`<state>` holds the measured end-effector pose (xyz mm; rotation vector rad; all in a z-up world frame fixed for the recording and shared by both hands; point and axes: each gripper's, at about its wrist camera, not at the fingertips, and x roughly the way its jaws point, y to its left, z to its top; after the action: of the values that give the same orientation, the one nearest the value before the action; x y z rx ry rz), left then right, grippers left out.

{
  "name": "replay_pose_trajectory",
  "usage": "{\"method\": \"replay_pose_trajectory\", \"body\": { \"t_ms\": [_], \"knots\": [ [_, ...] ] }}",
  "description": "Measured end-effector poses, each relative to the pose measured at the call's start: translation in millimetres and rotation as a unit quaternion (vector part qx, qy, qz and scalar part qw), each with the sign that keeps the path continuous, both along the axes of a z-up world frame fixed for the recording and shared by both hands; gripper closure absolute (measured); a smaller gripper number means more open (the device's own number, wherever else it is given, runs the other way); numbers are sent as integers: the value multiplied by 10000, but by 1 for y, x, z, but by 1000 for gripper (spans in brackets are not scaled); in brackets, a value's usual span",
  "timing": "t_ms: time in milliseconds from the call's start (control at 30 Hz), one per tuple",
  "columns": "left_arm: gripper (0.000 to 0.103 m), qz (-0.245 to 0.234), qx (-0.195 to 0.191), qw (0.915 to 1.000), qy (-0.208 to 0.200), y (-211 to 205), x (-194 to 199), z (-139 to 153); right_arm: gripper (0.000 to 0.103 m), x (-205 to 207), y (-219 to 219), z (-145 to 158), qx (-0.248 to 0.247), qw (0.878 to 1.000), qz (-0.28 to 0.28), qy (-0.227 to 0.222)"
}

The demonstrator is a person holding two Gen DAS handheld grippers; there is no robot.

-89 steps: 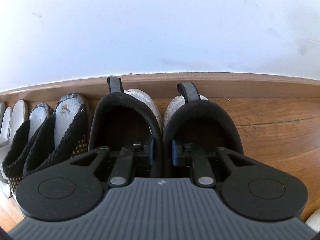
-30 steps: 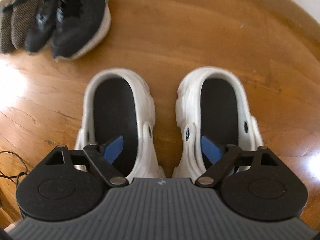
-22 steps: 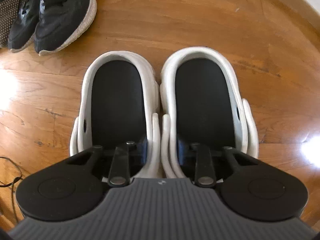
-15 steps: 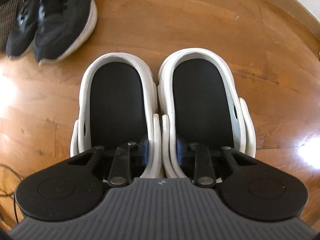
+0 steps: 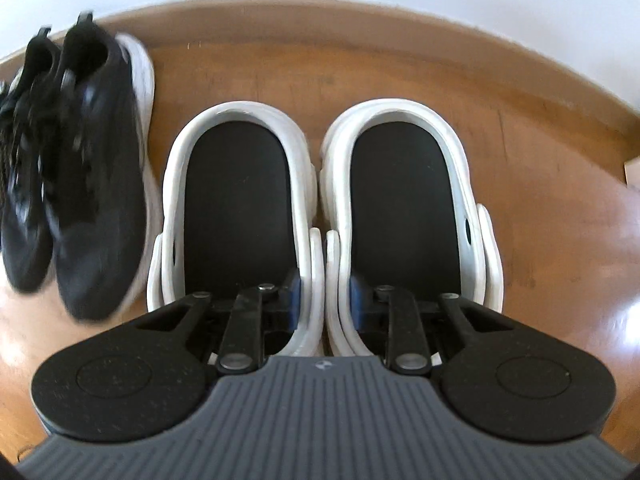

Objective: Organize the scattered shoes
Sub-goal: 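Carry the white clogs beside the black sneakers and release them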

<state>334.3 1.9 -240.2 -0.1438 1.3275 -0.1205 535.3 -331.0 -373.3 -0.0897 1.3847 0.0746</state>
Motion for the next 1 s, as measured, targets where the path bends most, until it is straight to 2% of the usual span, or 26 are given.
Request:
{"method": "replay_pose_trajectory", "body": {
  "t_ms": [500,733,833,900,967,1000],
  "knots": [
    [26,90,-30,9999,50,10,5,-8,81,74,28,-9,48,9992,-359,-139],
    [26,183,-13,9998,101,20,7,-14,80,86,32,-7,37,9990,-404,-194],
    [26,266,55,9996,89,26,7,-10,67,81,35,-3,-90,9984,-341,-445],
    [26,342,129,9993,19,34,4,1,37,70,38,7,-320,9965,-364,-683],
    [26,376,151,9992,-22,38,2,8,25,61,39,17,-318,9957,-370,-794],
    [26,386,159,9991,-72,41,0,15,24,46,42,32,-286,9946,-374,-920]
  ]
}}
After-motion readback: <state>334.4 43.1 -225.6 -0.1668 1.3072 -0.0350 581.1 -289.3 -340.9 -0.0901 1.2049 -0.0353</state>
